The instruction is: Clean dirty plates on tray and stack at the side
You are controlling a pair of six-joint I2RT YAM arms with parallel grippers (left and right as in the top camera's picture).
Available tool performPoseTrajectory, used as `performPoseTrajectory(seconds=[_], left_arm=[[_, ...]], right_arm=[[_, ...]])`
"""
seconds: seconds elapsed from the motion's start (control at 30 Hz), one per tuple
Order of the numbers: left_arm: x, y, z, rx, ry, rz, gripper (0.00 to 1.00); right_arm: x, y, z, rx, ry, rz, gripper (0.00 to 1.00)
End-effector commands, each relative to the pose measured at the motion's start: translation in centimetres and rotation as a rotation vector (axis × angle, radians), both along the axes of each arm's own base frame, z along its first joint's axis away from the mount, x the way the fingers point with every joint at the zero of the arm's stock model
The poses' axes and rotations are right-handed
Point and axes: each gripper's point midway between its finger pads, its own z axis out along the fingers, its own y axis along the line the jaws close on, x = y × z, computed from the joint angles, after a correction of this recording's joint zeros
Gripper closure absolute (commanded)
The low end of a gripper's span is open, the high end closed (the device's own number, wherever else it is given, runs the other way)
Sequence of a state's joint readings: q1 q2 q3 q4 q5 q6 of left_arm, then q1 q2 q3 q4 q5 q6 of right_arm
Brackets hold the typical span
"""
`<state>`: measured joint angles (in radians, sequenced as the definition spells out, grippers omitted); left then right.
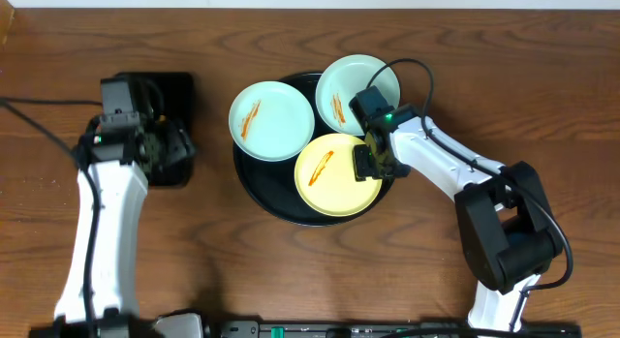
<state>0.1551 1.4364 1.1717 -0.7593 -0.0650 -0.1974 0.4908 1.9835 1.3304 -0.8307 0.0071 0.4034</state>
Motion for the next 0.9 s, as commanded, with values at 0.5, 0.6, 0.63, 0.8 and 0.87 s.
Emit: performPoseTrajectory(seconds=[0.5, 0.6, 0.63, 0.8, 0.87], left_arm=[[4.7, 6.7, -7.9, 0.160, 0.120, -0.178, 0.40], [5.4, 7.1, -8.3, 0.167, 0.103, -0.209, 0.41], [5.8, 6.9, -8.6, 0.157, 0.094, -0.241, 0.41], [7.2, 6.1, -10.2, 0.135, 0.072, -0.335, 0.41], [7.4, 6.2, -10.8, 0.135, 0.072, -0.335, 0.41]], right_arm=[[-0.5, -0.1, -0.3, -0.019, 0.014, 0.004, 0.28], [-0.5, -0.1, -0.3, -0.019, 0.014, 0.004, 0.28], [-0.5, -0.1, -0.3, -0.019, 0.014, 0.004, 0.28], [-0.5, -0.1, -0.3, -0.019, 0.014, 0.004, 0.28], [-0.5, -0.1, -0.3, -0.020, 0.015, 0.004, 0.28]])
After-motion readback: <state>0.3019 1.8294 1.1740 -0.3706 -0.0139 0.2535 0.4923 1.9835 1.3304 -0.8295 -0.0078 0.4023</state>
